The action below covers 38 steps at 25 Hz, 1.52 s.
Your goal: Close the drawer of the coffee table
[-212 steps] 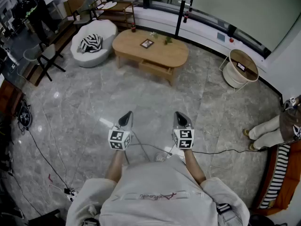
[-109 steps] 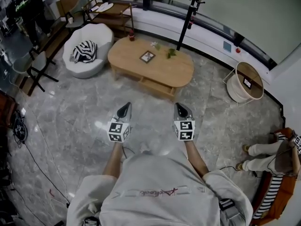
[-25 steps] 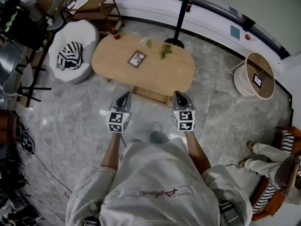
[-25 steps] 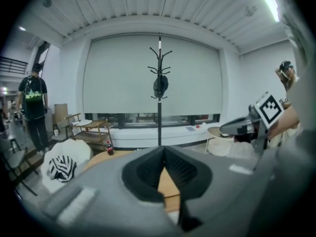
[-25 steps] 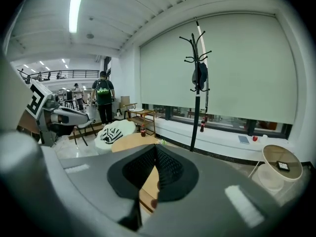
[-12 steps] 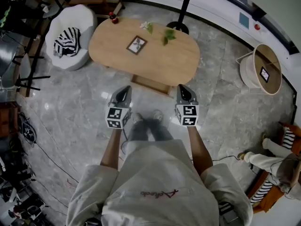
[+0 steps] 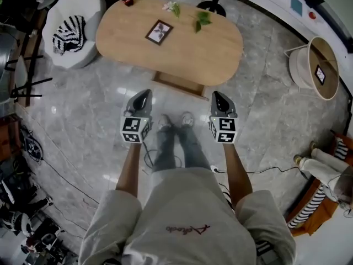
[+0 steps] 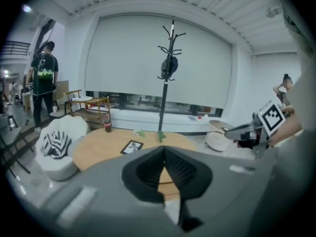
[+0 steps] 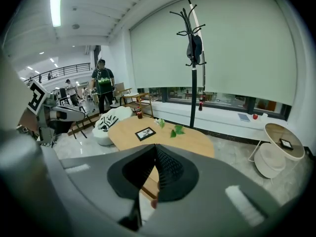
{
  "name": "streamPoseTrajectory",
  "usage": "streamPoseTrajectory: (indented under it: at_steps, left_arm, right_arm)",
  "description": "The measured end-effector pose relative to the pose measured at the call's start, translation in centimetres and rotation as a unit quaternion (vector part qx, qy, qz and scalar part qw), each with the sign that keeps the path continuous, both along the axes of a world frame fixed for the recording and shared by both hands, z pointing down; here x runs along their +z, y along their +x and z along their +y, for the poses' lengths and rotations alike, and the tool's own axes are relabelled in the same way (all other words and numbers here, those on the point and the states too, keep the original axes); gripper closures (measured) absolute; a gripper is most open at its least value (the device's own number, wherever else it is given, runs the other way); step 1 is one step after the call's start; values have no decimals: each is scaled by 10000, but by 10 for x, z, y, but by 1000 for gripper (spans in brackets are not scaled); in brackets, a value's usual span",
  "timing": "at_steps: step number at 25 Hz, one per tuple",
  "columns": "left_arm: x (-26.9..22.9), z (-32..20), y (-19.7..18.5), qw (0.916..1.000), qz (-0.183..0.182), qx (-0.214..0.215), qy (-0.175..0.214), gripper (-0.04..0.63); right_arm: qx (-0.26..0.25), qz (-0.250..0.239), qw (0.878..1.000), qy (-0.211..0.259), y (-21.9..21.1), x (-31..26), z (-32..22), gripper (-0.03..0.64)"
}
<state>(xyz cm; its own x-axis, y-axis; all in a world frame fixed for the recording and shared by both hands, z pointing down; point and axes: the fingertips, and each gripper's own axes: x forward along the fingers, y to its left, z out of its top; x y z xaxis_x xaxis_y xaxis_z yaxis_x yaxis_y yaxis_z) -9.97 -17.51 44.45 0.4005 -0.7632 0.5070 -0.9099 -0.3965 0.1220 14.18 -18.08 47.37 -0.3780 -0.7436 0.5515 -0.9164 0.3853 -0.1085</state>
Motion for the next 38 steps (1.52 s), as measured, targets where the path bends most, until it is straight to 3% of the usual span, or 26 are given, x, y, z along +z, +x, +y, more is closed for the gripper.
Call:
streamPoseTrajectory:
  at_steps: [9, 20, 30, 38]
  left_arm:
    - [87, 1, -34, 9992, 71, 72, -381, 595]
    - [207, 22, -62, 9961, 17, 186, -867, 595]
    - [299, 23, -90, 9946, -138, 220, -1000, 595]
    - [374, 31, -90, 9926, -247, 333, -1143, 595]
  right_arm:
    - [226, 103, 9990, -364, -26, 83, 3, 611]
    - [308, 247, 9947, -954, -39, 199, 47, 611]
    - [437, 362, 9899, -1302, -33, 288, 82, 611]
    - [589, 435, 9860, -1499, -25, 359, 97, 611]
